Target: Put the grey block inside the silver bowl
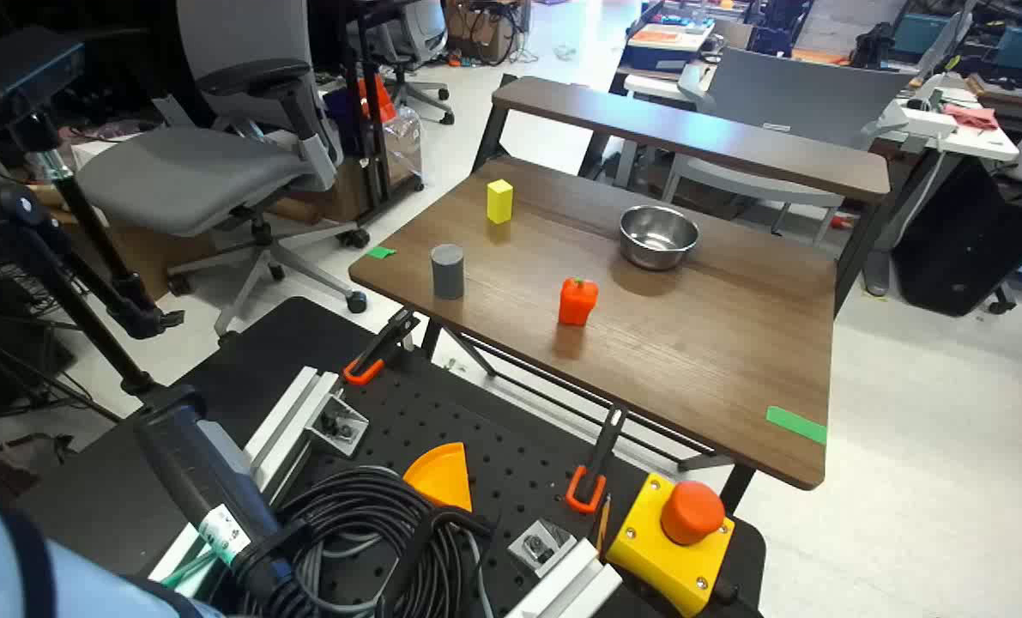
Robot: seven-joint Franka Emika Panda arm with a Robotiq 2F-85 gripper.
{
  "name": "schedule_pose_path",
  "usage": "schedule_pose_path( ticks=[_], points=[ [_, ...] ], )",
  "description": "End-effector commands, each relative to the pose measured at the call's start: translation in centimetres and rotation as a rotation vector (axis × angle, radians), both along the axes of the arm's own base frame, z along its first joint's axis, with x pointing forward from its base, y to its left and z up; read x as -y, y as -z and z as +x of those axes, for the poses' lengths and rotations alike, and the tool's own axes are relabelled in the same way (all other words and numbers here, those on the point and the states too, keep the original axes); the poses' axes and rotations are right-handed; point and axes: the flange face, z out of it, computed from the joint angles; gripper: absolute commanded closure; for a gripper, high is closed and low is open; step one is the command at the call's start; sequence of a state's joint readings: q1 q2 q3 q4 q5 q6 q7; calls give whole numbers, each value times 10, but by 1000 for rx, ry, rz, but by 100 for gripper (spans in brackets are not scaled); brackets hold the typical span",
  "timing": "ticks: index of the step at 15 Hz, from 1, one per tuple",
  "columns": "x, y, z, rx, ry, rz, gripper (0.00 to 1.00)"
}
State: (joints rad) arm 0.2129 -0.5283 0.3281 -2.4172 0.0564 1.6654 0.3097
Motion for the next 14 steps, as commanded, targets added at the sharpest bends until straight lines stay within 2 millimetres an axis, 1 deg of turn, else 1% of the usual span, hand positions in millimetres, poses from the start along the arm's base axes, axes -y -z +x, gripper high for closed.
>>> schedule_pose_path(
  ticks=[1, 6, 7, 10, 11, 13, 14],
  points=[
    [0, -1, 0, -1, 0, 0, 0],
    [0, -1, 0, -1, 0, 0, 0],
    [1, 2, 4, 0, 8, 14, 0],
    [7, 26, 24, 8, 65, 68, 0],
    [11, 39, 33, 18, 87, 99, 0],
    [17, 65, 50, 43, 113, 107, 0],
    [20, 83, 60, 47, 130, 105, 0]
  ],
)
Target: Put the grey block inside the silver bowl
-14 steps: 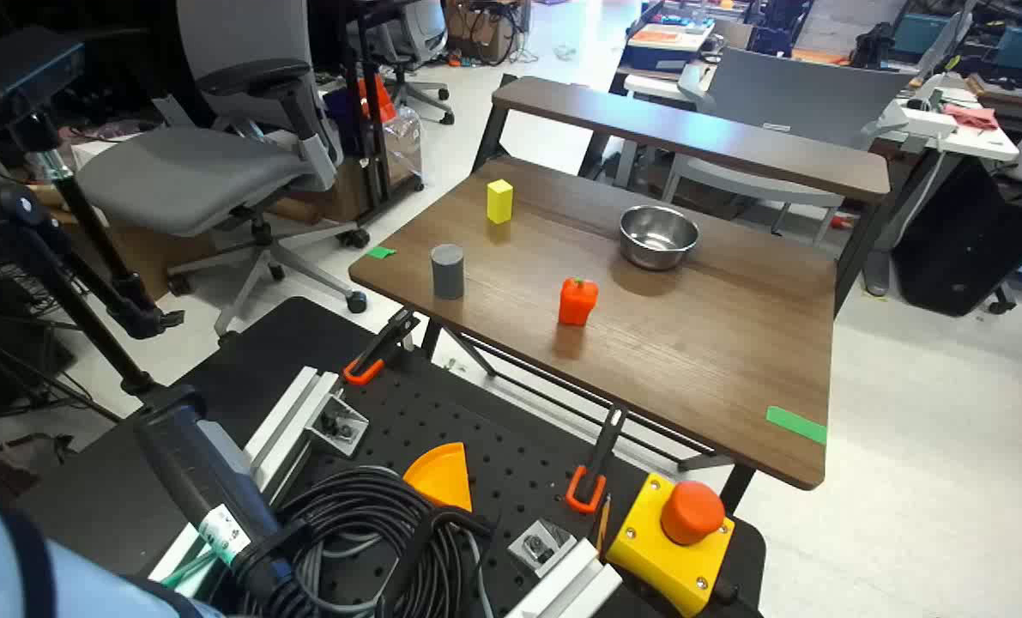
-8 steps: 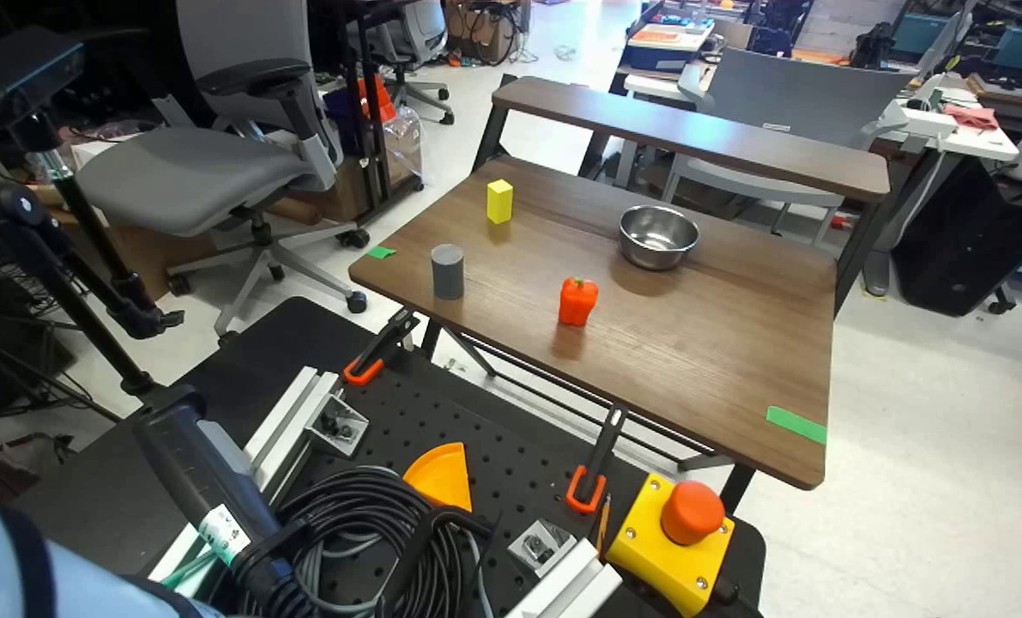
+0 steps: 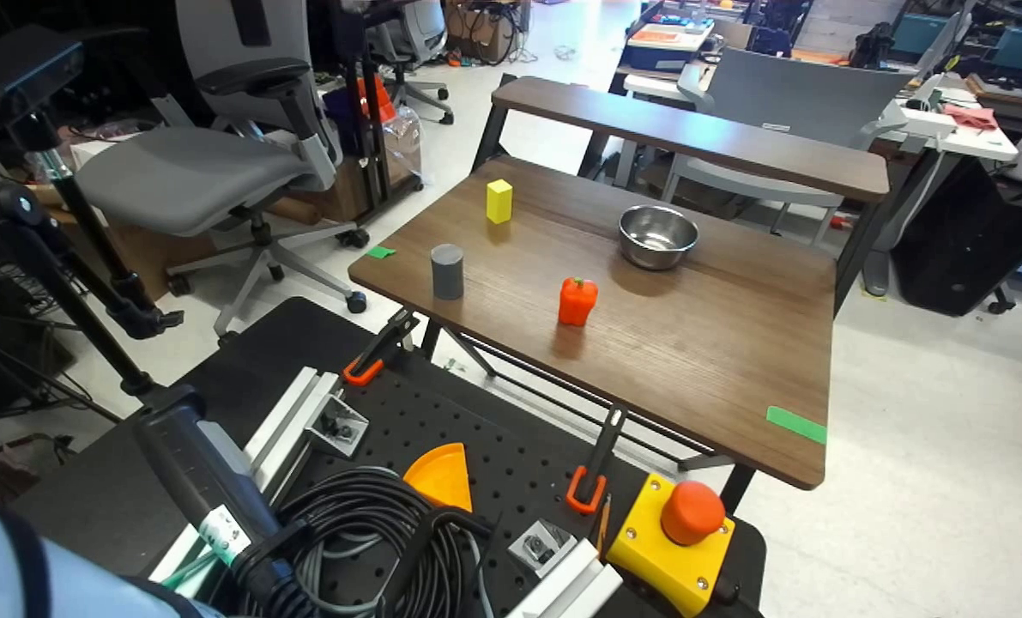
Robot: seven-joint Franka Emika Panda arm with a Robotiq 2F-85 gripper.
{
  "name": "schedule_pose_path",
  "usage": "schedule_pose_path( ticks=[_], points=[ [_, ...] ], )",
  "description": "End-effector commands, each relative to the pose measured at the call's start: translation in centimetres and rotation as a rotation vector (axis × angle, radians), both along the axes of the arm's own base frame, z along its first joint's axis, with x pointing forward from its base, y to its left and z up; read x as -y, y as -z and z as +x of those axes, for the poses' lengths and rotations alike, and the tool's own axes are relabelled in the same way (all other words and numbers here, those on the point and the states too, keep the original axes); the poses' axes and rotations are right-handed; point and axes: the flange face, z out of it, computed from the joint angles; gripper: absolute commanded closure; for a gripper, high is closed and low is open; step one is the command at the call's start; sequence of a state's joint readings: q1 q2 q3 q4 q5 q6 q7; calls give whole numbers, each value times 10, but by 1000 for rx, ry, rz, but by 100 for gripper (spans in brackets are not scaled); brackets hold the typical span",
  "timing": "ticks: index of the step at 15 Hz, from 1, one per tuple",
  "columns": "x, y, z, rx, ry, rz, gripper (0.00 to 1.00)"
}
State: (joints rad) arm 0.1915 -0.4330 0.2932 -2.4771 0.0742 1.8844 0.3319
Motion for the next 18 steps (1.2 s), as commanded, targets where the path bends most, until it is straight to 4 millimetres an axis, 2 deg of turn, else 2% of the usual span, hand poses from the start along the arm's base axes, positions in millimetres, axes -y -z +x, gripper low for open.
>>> schedule_pose_path(
  ticks=[1, 6, 9, 13, 18],
  points=[
    [12, 54, 35, 7, 77, 30, 0],
    [26, 127, 83, 13, 159, 27, 0],
    [36, 160, 109, 10, 218, -20, 0],
    [37, 194, 135, -36, 261, -67, 0],
    [16, 221, 157, -73, 260, -67, 0]
  ],
)
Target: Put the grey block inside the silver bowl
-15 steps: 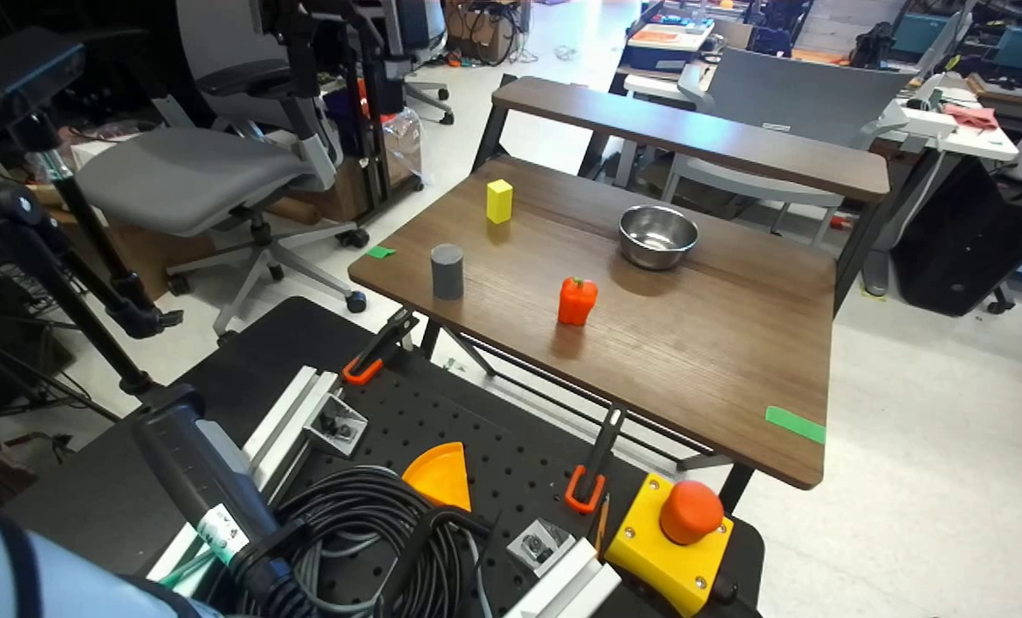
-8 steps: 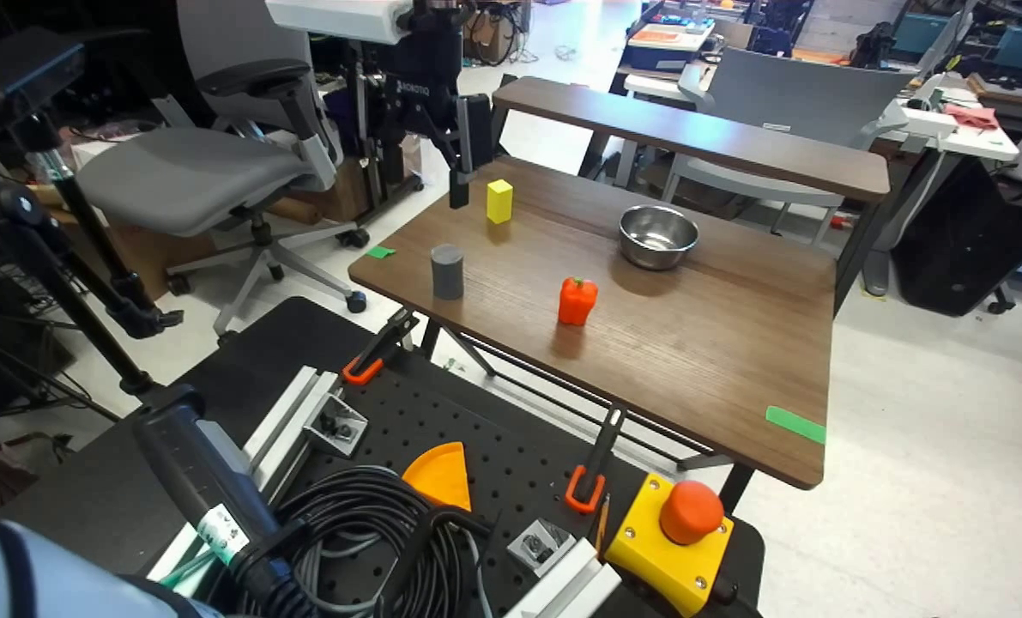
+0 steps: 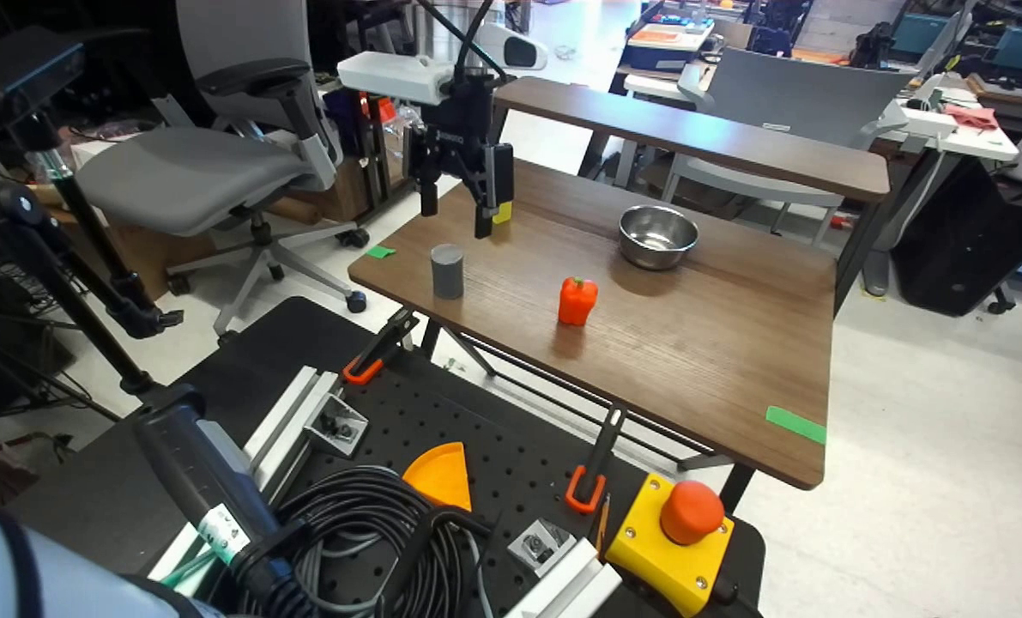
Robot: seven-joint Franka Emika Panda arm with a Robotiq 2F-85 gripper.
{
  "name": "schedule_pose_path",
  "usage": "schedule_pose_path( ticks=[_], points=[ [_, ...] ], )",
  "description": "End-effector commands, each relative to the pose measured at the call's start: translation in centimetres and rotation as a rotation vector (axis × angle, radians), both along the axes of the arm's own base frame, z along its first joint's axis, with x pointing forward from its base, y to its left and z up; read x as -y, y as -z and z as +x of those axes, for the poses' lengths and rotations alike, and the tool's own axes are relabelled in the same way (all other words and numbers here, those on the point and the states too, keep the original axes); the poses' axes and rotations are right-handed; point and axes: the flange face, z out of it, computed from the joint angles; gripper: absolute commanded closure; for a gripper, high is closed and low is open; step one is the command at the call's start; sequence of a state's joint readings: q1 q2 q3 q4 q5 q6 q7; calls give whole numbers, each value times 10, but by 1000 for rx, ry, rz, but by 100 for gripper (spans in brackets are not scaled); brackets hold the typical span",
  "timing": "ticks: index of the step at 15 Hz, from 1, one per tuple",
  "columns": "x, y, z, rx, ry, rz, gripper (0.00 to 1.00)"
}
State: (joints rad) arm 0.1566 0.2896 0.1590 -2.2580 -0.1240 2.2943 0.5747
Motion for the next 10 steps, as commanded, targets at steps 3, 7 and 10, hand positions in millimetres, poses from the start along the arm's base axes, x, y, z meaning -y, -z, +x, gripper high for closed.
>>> schedule_pose_path(
  ticks=[3, 7, 10],
  points=[
    [-26, 28, 22, -39, 8, -39, 0],
    [-30, 54, 22, -85, 15, -98, 0],
    [-33, 67, 23, -108, 16, -124, 0]
  ],
)
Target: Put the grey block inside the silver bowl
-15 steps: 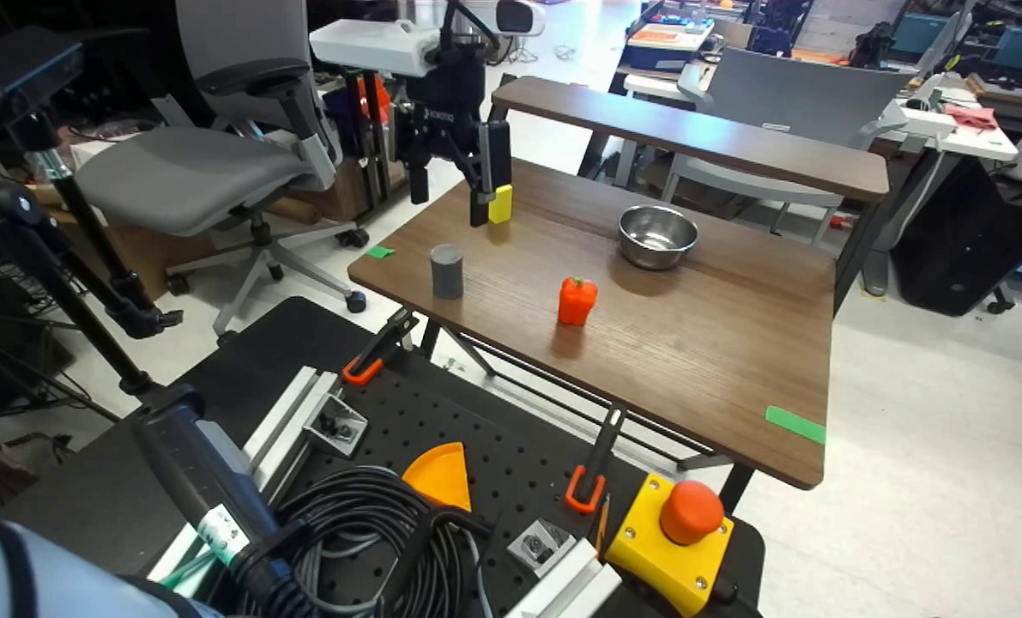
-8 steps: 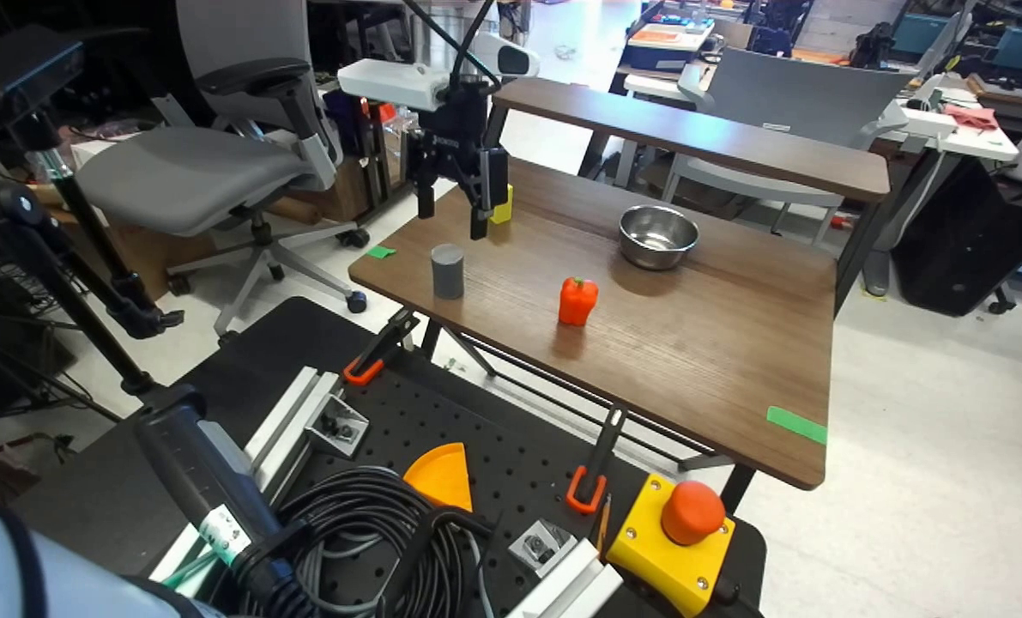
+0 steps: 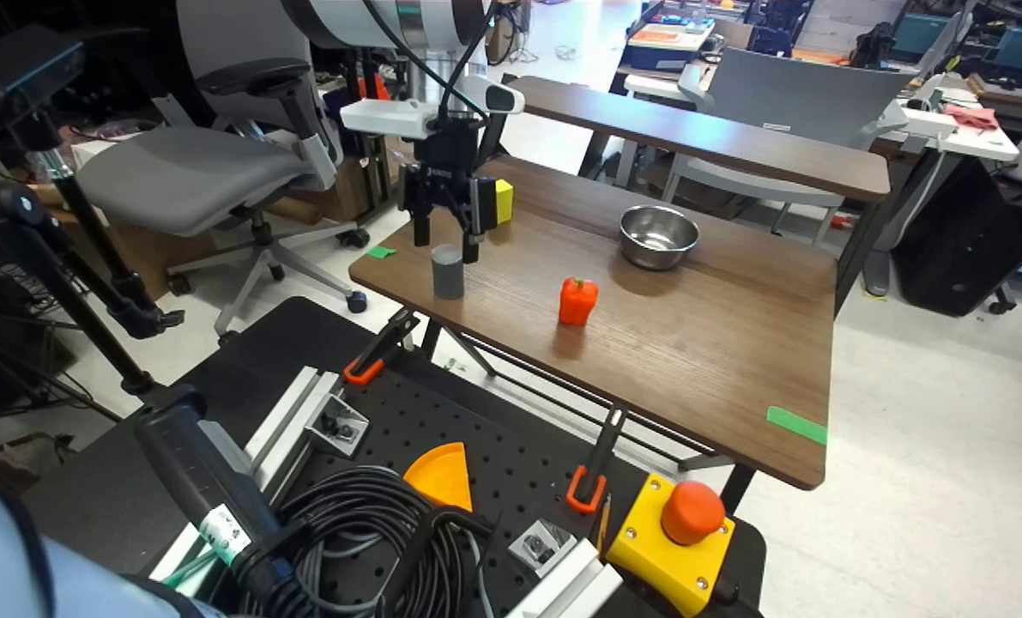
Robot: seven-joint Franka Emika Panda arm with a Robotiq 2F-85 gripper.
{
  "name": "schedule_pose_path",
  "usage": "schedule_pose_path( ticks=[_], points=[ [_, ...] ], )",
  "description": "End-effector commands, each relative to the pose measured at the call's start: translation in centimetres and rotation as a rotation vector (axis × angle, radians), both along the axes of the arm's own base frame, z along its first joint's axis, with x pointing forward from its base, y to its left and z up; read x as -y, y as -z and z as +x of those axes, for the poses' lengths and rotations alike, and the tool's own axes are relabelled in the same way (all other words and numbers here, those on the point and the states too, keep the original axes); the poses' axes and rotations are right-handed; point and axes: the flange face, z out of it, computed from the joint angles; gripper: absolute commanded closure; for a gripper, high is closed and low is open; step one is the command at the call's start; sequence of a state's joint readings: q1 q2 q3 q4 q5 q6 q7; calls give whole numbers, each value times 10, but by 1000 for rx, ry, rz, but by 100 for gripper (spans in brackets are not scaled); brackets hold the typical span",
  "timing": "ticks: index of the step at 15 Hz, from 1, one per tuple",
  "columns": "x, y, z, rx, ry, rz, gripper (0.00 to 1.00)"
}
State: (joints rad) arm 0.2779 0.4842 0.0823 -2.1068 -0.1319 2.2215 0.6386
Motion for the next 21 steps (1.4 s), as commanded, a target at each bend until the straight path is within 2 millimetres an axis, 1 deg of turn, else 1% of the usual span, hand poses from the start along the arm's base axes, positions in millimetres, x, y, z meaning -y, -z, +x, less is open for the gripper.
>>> schedule_pose_path(
  ticks=[1, 2, 3, 4, 5, 6, 8, 9, 10, 11, 12, 13, 15, 18, 20, 21],
  points=[
    [-5, 13, 9, -12, 2, -56, 0],
    [-6, 17, 11, -9, 0, -62, 0],
    [-7, 20, 13, -6, 1, -66, 25],
    [-8, 23, 15, -2, 1, -70, 26],
    [-9, 24, 16, 1, 1, -74, 32],
    [-10, 26, 18, 2, 4, -77, 42],
    [-11, 26, 20, -5, 13, -77, 58],
    [-12, 25, 21, -8, 18, -73, 65],
    [-12, 19, 21, -28, 31, -63, 73],
    [-11, 7, 23, -38, 42, -45, 79],
    [-8, -9, 27, -31, 59, -18, 81],
    [-2, -28, 33, -11, 86, 17, 82],
    [13, -60, 47, 58, 153, 80, 90],
    [51, -108, 74, 160, 270, 146, 90],
    [81, -131, 93, 208, 338, 169, 90],
    [97, -139, 102, 225, 369, 170, 90]
  ],
)
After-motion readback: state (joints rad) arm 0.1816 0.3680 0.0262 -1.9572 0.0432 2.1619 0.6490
